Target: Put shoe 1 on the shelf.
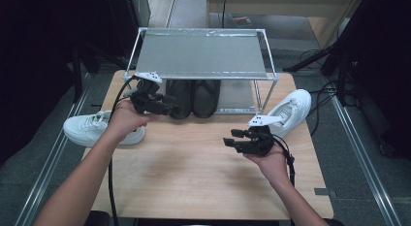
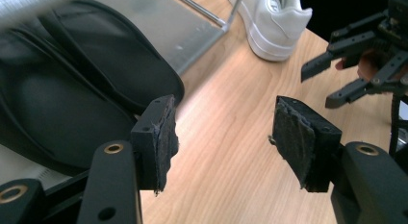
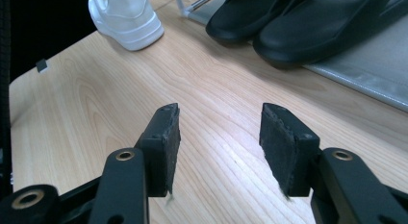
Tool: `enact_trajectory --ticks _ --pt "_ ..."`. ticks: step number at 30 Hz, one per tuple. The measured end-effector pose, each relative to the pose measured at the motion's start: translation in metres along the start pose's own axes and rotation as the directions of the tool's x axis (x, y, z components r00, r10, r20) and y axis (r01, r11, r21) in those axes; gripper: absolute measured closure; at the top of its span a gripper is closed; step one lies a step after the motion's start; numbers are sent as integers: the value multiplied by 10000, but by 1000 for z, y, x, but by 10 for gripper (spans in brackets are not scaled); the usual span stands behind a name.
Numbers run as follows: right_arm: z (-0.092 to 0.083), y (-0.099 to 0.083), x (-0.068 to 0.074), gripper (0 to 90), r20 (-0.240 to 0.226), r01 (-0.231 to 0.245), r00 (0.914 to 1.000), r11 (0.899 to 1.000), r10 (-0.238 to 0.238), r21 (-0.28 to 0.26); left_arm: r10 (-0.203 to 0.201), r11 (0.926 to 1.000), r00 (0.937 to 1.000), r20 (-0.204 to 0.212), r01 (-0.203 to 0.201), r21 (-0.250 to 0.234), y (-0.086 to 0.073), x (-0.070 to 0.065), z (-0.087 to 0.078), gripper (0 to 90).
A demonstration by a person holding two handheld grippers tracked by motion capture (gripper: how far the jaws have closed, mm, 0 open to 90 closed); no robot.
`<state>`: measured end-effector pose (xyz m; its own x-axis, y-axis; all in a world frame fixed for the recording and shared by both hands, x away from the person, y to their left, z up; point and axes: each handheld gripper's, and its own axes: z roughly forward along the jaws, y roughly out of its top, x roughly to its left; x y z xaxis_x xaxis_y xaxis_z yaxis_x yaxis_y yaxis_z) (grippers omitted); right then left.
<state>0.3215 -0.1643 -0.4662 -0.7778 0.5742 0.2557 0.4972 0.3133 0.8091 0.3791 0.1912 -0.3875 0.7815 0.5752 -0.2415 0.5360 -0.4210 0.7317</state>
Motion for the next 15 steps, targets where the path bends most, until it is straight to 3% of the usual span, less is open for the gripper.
enact_trajectory --ticks 10,15 --pt "-8 -10 0 503 -223 -53 9997 9999 51 -98 -105 9999 9999 -26 105 -69 -29 -11 3 405" --pt "-9 -11 0 504 -229 -73 9997 9997 68 -221 -380 9991 9992 145 382 -183 -47 -12 -1 403"
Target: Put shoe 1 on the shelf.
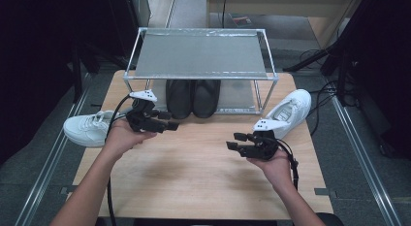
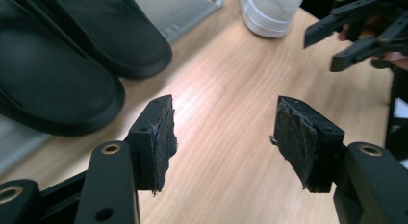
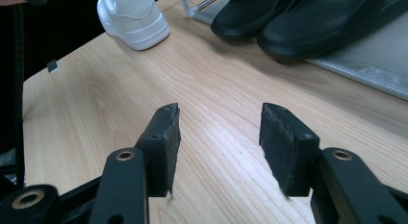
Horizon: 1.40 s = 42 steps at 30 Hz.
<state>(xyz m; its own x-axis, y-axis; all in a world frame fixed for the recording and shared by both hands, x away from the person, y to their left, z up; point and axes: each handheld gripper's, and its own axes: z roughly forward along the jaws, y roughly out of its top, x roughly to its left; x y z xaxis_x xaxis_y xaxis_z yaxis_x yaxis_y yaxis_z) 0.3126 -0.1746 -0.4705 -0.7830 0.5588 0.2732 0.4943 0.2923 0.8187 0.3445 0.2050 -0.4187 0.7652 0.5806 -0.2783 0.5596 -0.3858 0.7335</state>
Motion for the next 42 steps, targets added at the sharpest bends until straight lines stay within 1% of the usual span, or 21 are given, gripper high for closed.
enact_trajectory --ticks 2,5,6,7,9,10,11,13,15,17,20,21,23,28,31,35,36,37,39,41,42 --pt "2 -1 0 504 -11 74 10000 10000 -73 50 -16 10000 9999 -130 16 -16 -7 0 -2 405" --pt "6 -4 -1 504 -2 153 9999 9996 -153 217 -60 9999 9999 -88 59 -87 -17 1 -4 406" --pt "7 -5 -1 504 13 141 9999 9996 -142 256 -135 9999 9999 -2 135 -80 -20 2 -5 406" --pt "8 -5 -2 505 -8 106 9999 9996 -106 271 -214 9997 9998 -56 213 -118 -22 2 -7 405" --pt "8 -6 -3 506 49 95 9999 9996 -96 283 -240 9996 9996 -147 238 -177 -26 3 -10 405" --pt "8 -6 -3 509 66 103 9999 9996 -105 259 -293 9994 9995 -132 290 -183 -28 4 -11 406" --pt "9 -6 -3 516 42 111 9999 9996 -112 241 -300 9995 9993 -225 298 -126 -30 5 -12 406" --pt "9 -6 -3 516 19 117 9999 9997 -118 202 -410 9992 9984 -383 408 -49 -33 6 -15 406" --pt "9 -5 -3 513 -17 148 9999 9998 -147 153 -619 9979 9977 -260 613 -209 -38 8 -19 407" --pt "9 -5 -2 508 -5 237 9997 9996 -237 152 -749 9969 9968 -280 742 -244 -42 12 -23 413" --pt "9 -6 -3 504 48 186 9998 9995 -188 239 -842 9961 9954 -450 828 -313 -48 16 -28 436" --pt "9 -6 -4 504 51 156 9999 9997 -157 189 -917 9954 9948 -450 903 -330 -50 19 -30 453" --pt "9 -6 -4 504 70 90 9999 9998 -92 177 -903 9957 9942 -579 888 -276 -51 23 -35 486" --pt "11 -7 -4 502 34 186 9998 9994 -187 282 -1107 9934 9916 -669 1083 -385 -56 33 -48 535" --pt "12 -7 -4 501 29 180 9998 9992 -181 348 -1146 9931 9896 -872 1120 -343 -58 39 -56 557" --pt "13 -7 -4 497 54 233 9997 9989 -236 395 -1299 9913 9845 -1178 1266 -352 -61 47 -68 558" --pt "14 -7 -4 497 57 193 9998 9990 -196 405 -1325 9911 9825 -1308 1293 -329 -62 49 -71 556" --pt "14 -7 -4 496 50 186 9998 9990 -188 414 -1335 9910 9789 -1545 1302 -315 -63 52 -73 550" --pt "14 -8 -4 496 70 190 9998 9990 -193 411 -1600 9871 9737 -1622 1566 -336 -67 59 -77 538" --pt "14 -8 -4 496 53 165 9998 9990 -167 405 -1777 9841 9652 -1918 1751 -307 -70 66 -79 536" --pt "14 -8 -4 496 57 162 9998 9990 -165 414 -1795 9837 9630 -2011 1771 -296 -72 69 -79 541"
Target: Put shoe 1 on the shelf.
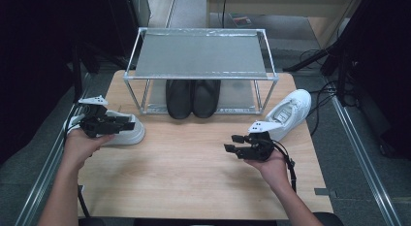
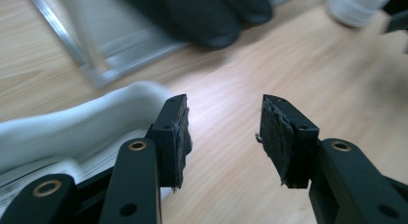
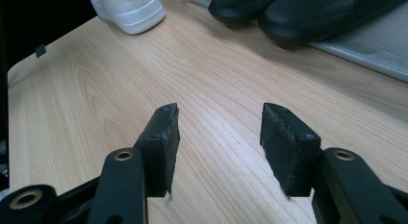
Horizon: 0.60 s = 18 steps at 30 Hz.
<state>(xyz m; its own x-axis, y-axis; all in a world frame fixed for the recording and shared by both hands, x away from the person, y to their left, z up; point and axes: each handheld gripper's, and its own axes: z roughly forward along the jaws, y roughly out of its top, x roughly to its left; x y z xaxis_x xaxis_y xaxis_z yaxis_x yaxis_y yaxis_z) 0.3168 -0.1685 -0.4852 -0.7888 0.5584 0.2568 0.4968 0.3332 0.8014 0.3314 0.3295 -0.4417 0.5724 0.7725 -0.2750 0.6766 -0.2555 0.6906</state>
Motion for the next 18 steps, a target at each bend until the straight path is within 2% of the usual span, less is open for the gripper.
enact_trajectory --ticks 4,7,14,18 --pt "-1 -1 2 494 -32 41 10000 10000 -41 29 -263 9996 9995 -184 265 85 -2 9 5 551" --pt "0 -2 3 493 13 28 10000 10000 -28 87 -396 9980 9987 -323 411 470 -3 15 15 563" --pt "-6 -6 1 492 176 -113 9998 9999 113 14 -497 9952 9983 -306 521 825 -3 22 34 616" --pt "-9 -9 1 491 260 -202 9995 9998 203 -32 -528 9937 9985 -122 537 980 -1 23 42 637"
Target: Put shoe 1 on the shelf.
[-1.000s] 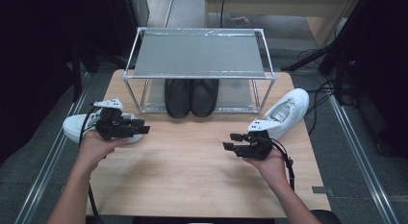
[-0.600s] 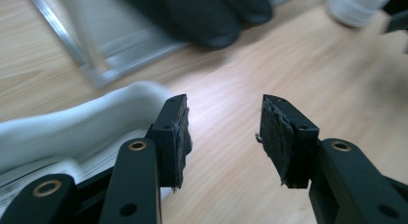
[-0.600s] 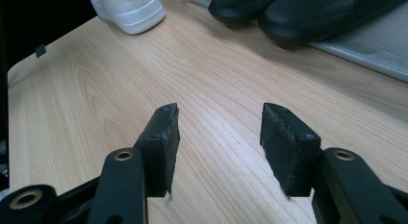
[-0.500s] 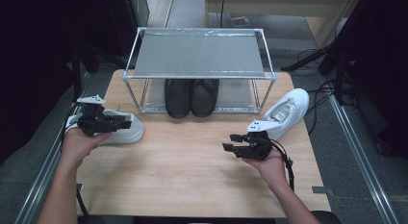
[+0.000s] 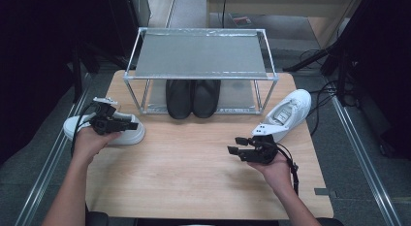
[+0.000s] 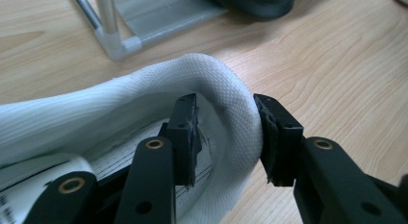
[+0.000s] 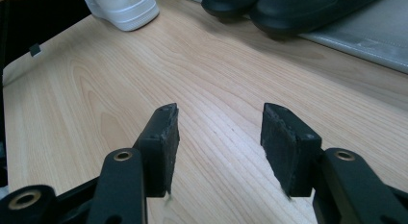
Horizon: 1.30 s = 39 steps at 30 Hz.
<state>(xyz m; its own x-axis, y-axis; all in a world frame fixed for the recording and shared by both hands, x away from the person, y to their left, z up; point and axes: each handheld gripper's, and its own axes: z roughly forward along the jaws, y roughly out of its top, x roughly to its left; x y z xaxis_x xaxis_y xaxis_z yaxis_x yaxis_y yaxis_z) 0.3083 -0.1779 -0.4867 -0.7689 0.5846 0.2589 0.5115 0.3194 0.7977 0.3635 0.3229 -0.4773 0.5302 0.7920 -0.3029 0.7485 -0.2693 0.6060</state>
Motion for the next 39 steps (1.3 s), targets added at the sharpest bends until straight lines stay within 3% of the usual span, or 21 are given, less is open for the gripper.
enact_trajectory --ticks 6,11,18,21,29,34,39 --pt "-4 -3 0 490 112 -53 9999 10000 53 -8 -227 9997 9995 240 225 73 0 1 1 685" --pt "-5 -4 0 488 126 -129 9998 9999 129 -6 1 10000 9998 188 -2 40 -1 0 2 701" --pt "-2 -3 1 486 84 -71 9999 10000 71 59 -290 9994 9990 329 296 -185 -2 1 0 767" --pt "-2 -3 1 486 96 -133 9999 9999 132 65 -464 9980 9984 325 478 -406 -2 1 -7 782" --pt "0 -2 0 489 23 -119 9999 9999 119 13 -883 9910 9920 905 966 -925 -6 1 -35 795" --pt "1 -1 0 491 -29 -134 9999 9999 134 26 -781 9867 9865 1437 971 -1300 -6 -10 -49 795" --pt "2 1 0 494 -127 -94 9999 9999 93 -56 -582 9907 9875 1467 752 -1134 1 -29 -50 793"
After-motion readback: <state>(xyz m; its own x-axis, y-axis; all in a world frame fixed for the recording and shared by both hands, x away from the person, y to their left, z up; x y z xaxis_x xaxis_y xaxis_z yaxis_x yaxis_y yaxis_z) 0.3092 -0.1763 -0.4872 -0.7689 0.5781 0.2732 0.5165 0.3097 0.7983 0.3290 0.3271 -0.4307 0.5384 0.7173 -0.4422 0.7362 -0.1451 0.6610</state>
